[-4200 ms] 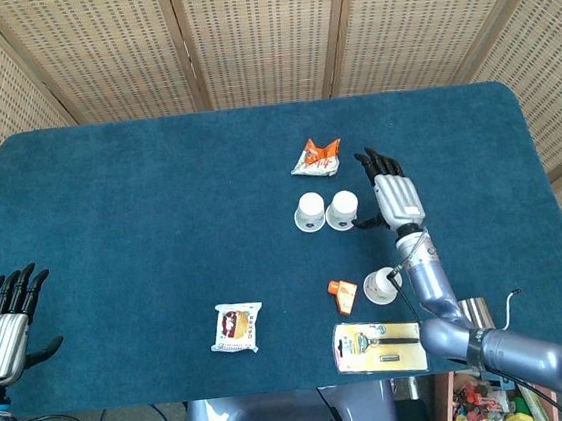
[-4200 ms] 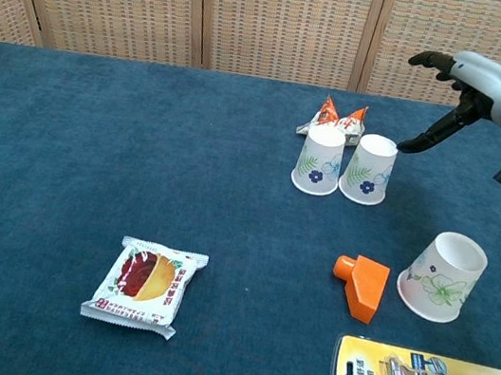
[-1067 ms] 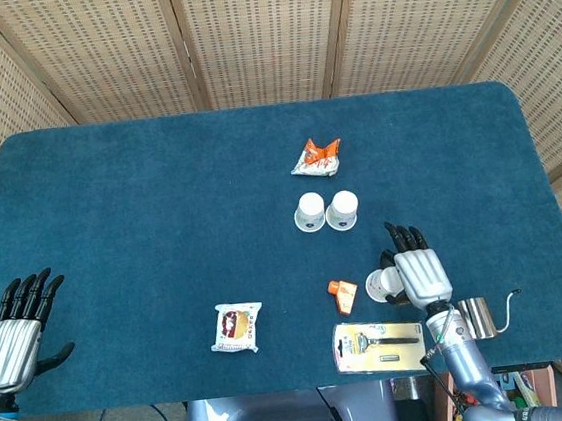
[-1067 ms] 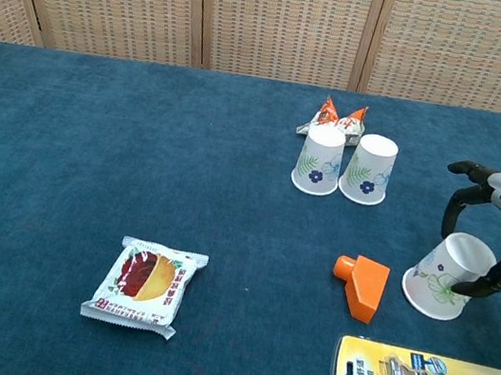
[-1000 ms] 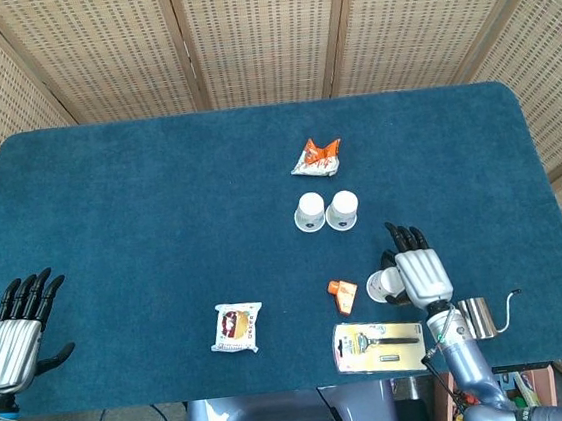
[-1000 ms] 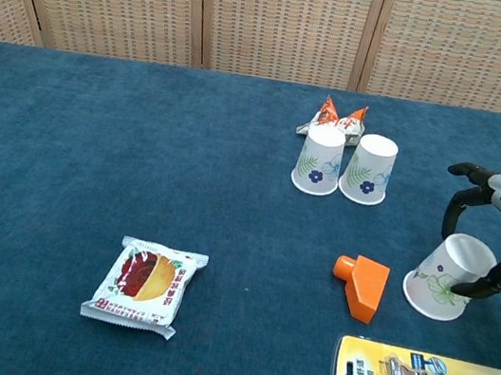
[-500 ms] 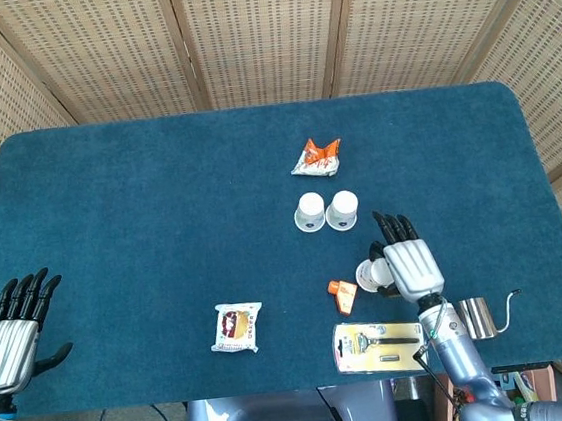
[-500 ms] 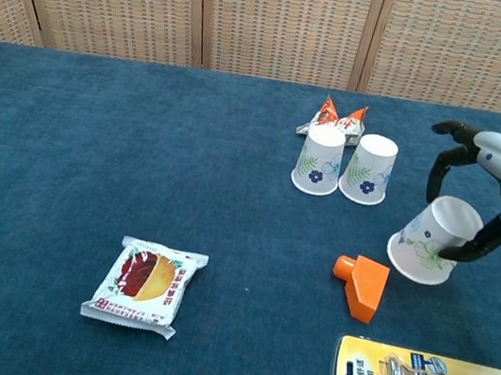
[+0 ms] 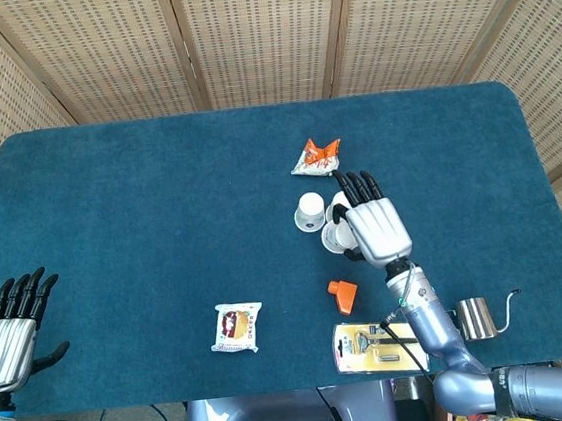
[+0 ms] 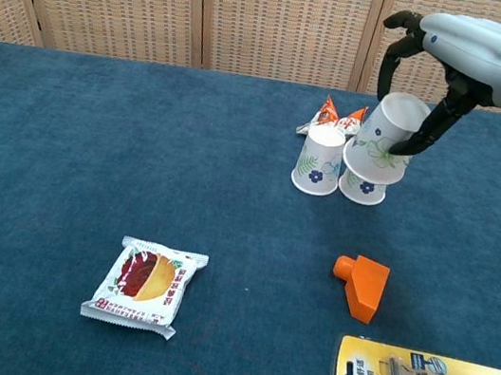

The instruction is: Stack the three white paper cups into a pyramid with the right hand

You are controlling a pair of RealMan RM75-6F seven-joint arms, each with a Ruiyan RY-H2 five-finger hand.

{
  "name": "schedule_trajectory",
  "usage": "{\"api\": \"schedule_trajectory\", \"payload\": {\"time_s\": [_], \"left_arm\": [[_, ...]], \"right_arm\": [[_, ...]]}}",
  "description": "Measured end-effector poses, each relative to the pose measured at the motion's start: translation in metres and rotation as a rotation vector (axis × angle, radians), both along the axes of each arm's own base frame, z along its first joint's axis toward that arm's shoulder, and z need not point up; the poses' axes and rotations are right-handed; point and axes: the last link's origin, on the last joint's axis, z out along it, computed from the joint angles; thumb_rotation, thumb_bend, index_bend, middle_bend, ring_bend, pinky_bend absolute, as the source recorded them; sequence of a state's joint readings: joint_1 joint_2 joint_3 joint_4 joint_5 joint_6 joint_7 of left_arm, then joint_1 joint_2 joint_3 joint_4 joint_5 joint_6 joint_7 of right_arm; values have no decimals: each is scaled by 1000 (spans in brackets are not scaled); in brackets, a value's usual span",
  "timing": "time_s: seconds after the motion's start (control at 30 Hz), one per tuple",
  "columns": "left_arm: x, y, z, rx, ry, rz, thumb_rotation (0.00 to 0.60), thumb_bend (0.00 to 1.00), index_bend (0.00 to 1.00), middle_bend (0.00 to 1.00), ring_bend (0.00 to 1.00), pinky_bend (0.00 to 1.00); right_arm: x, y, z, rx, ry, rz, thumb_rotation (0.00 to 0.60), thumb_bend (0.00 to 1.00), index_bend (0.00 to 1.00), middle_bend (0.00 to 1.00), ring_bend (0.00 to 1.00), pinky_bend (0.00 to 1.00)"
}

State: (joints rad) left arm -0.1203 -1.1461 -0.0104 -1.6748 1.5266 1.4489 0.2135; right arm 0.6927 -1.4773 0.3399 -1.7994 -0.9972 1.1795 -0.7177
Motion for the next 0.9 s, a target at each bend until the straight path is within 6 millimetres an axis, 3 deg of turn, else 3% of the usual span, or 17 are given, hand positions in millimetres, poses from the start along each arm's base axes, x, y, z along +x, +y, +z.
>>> {"api": "schedule_trajectory", "payload": {"time_s": [0.6,0.9], "left_arm": [[-8,3,1,6,9,33,600,196,0,0,0,0],[-9,5,1,8,7,42,600,196,0,0,0,0]], "right_arm": [[33,-60,-22,-3,57,-20,600,41,509,0,0,0],[34,-72,-26,-2,75,-34,600,41,509,0,0,0]]}}
